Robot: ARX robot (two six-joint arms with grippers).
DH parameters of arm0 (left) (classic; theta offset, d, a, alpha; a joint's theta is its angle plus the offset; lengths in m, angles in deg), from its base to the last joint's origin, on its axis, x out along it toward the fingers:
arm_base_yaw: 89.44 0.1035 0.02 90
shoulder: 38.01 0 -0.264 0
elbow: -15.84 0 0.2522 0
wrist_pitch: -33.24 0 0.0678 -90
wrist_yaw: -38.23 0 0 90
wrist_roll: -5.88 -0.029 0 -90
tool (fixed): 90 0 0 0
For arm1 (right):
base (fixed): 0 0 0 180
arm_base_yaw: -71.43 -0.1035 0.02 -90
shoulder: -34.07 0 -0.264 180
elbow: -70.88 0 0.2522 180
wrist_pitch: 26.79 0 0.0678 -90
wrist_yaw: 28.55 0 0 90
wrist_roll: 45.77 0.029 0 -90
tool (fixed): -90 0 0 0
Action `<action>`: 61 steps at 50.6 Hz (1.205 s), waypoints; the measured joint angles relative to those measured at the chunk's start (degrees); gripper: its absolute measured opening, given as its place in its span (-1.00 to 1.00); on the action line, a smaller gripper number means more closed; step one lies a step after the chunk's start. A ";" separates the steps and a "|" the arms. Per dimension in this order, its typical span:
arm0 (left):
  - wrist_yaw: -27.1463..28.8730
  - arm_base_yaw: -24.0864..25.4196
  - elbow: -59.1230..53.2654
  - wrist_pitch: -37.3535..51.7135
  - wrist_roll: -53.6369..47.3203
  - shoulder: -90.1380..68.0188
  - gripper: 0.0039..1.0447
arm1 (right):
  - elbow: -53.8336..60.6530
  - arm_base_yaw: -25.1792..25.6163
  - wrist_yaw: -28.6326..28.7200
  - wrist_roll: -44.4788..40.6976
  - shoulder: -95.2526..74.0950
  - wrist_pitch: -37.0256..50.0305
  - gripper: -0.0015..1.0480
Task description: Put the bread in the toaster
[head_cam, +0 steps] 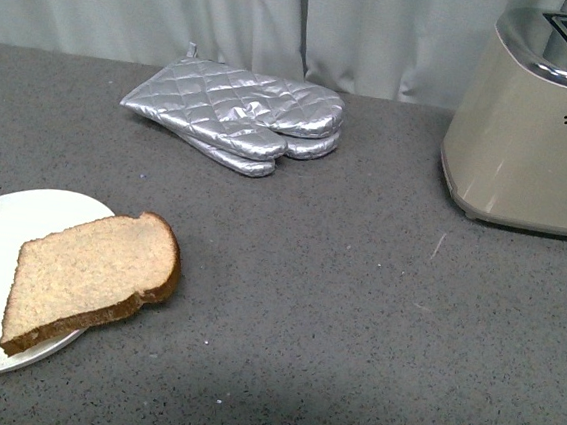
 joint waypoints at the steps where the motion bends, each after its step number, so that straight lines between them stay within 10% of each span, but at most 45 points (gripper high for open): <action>1: 0.00 0.00 0.00 0.00 0.00 0.00 0.88 | 0.00 0.00 0.00 0.00 0.00 0.00 0.82; 43: -0.98 0.15 0.09 -0.26 0.39 -0.22 0.88 | 0.00 0.00 0.02 0.00 0.00 0.00 0.82; 49: -22.10 6.78 3.89 -10.08 22.43 -12.17 0.88 | 0.00 0.00 0.22 -0.02 0.04 0.00 0.82; 61: -24.44 10.45 8.31 15.65 47.54 -42.36 0.88 | 0.00 0.00 0.04 0.00 0.04 0.00 0.82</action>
